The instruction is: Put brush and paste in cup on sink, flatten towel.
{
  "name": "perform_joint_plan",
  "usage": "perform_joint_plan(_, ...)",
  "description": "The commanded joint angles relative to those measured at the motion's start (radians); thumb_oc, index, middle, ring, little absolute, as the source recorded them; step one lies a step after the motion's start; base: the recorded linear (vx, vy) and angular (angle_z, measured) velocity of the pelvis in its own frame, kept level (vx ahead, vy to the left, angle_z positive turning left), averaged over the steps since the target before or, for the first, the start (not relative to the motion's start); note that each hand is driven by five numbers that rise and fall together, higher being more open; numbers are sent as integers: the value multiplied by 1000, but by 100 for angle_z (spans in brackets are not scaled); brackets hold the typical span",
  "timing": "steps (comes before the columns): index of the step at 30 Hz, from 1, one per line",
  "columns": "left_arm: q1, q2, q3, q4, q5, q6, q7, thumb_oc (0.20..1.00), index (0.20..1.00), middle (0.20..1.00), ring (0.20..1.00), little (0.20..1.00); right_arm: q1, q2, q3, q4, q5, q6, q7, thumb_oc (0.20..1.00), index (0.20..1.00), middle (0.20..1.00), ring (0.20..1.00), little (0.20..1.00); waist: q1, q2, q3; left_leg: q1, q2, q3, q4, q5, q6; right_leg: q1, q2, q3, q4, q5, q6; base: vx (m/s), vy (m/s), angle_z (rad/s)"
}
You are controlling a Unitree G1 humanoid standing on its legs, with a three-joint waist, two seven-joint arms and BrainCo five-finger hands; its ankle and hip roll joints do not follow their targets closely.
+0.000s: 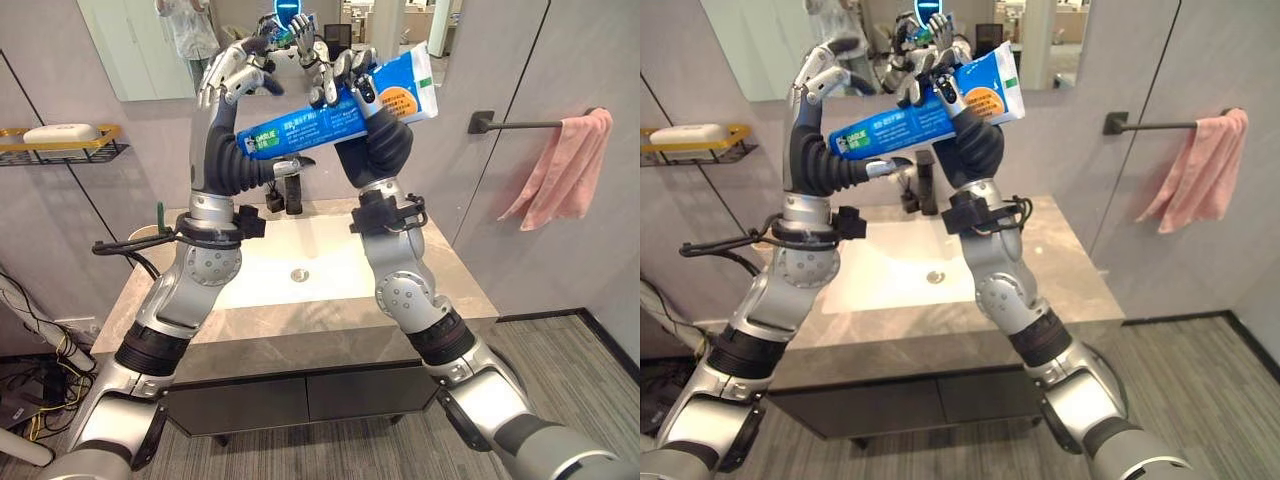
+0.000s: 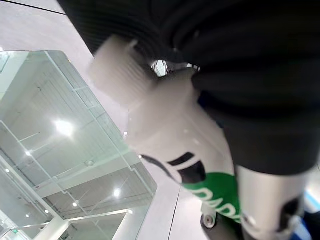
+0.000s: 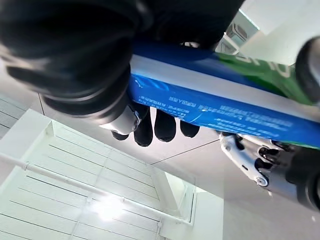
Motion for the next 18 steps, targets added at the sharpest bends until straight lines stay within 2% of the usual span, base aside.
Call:
perform_joint_plan(1, 78, 57, 96, -68, -58, -19, 6, 1000, 1000, 1000, 1000, 1000, -14, 67, -91, -23, 5, -74, -16, 200, 200, 200, 200, 200, 23, -52, 14, 11, -4, -38, 3, -15, 25, 94, -62, 17, 4, -19, 61, 0, 0, 0)
perform_joint_plan(4, 252, 58, 164, -113, -91, -24, -19, 1000, 1000, 1000, 1000, 1000, 45, 65, -81, -21, 21, -59, -6, 200, 200, 200, 200, 200, 38, -48, 22, 16, -8, -37, 3, -16, 28, 96, -65, 16, 7, -20, 62, 0, 0, 0)
perform_joint_plan(5, 262, 57, 169, -120, -92, -23, -22, 1000, 1000, 1000, 1000, 1000, 51, 66, -76, -23, 21, -58, -6, 200, 200, 200, 200, 200, 36, -46, 19, 18, -8, -36, 3, -16, 28, 97, -65, 17, 7, -20, 62, -3, 35, 1)
perform_joint_plan(6, 381, 51, 200, -115, -138, -18, -37, 1000, 1000, 1000, 1000, 1000, 67, 56, -94, -19, 20, -55, -6, 200, 200, 200, 200, 200, 50, -43, 30, 20, -12, -37, 3, -17, 33, 99, -68, 16, 9, -20, 63, 2, 38, 5)
perform_joint_plan(8, 448, 42, 219, -111, -188, -18, -52, 1000, 1000, 1000, 1000, 1000, 77, 55, -94, -14, 14, -52, -10, 200, 200, 200, 200, 200, 55, -41, 32, 23, -15, -38, 3, -17, 36, 100, -70, 18, 11, -20, 64, 3, 36, 0)
perform_joint_plan(9, 539, 22, 235, -74, -267, -19, -76, 1000, 1000, 1000, 1000, 1000, 81, 42, -105, -5, 7, -50, -18, 200, 200, 200, 200, 200, 68, -41, 40, 22, -19, -43, 3, -15, 40, 100, -73, 15, 17, -21, 63, -6, 36, 0)
perform_joint_plan(10, 588, 18, 237, -35, -276, -6, -93, 1000, 1000, 1000, 1000, 1000, 81, 34, -112, 1, -1, -52, -25, 200, 200, 200, 200, 200, 76, -42, 46, 18, -22, -48, 3, -13, 42, 99, -76, 12, 23, -22, 63, -6, 35, 2)
perform_joint_plan(13, 681, 8, 236, 70, -285, 27, -126, 1000, 1000, 1000, 1000, 1000, 72, 25, -138, 11, -8, -51, -35, 200, 200, 200, 200, 200, 98, -47, 58, 4, -27, -62, 3, -8, 48, 90, -85, -2, 41, -25, 65, -28, 46, 12)
perform_joint_plan(16, 703, -23, 236, 130, -316, 32, -122, 1000, 1000, 1000, 1000, 1000, 73, 22, -153, 25, 1, -48, -35, 200, 200, 200, 200, 200, 115, -54, 67, -4, -32, -76, 3, -7, 53, 87, -91, -15, 52, -28, 65, -12, 32, 19)
perform_joint_plan(17, 712, -37, 231, 151, -360, 26, -134, 1000, 1000, 1000, 1000, 1000, 75, 10, -157, 27, -5, -48, -37, 200, 200, 200, 200, 200, 119, -57, 69, -7, -35, -81, 3, -6, 55, 86, -93, -18, 58, -29, 66, 5, 55, 24)
perform_joint_plan(18, 748, -90, 223, 173, -526, 15, -194, 1000, 1000, 1000, 1000, 1000, 80, -30, -173, 14, -44, -39, -50, 200, 200, 200, 200, 200, 131, -63, 76, -14, -42, -94, 3, -5, 63, 83, -101, -28, 72, -25, 70, 8, 65, 32)
